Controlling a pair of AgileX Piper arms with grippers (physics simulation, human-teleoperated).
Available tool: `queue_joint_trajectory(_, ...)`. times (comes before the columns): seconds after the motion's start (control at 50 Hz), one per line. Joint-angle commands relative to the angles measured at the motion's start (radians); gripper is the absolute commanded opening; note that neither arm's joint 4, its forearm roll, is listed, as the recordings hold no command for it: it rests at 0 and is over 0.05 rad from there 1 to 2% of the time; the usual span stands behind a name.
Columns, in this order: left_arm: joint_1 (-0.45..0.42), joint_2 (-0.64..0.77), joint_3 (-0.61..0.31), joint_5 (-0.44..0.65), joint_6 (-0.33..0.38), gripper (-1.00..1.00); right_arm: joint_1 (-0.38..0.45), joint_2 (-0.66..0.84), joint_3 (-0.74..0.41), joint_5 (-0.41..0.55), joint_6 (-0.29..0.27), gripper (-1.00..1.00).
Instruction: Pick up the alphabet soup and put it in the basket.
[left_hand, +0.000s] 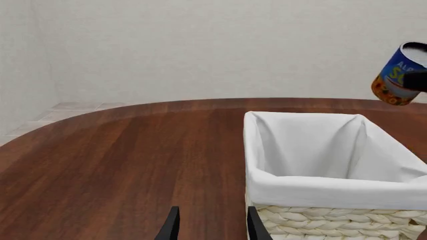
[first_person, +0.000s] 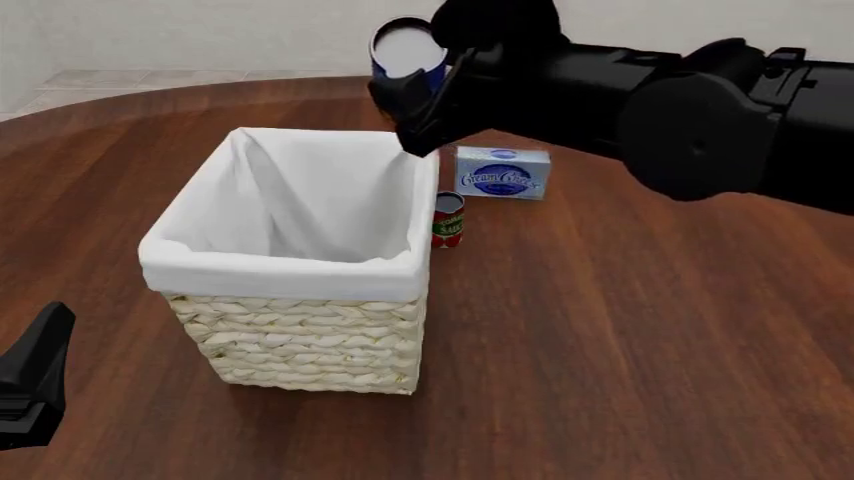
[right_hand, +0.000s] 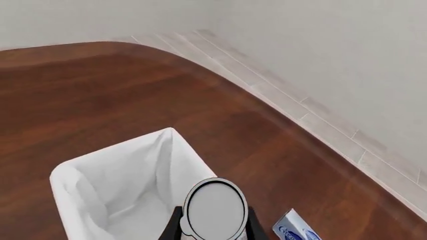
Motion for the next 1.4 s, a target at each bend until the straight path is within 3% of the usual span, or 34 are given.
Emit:
queue_joint_trajectory(0.02, 0.000, 0.000, 0.000, 0.000, 0.000, 1.00, 0.032, 0.016, -0.024, -0.009, 0.026, -1.00)
queue_joint_trajectory(1.4, 0.000, 0.000, 0.000, 0.000, 0.000, 1.00, 0.112, 0.155, -0.089, -0.031, 0.059, -1.00)
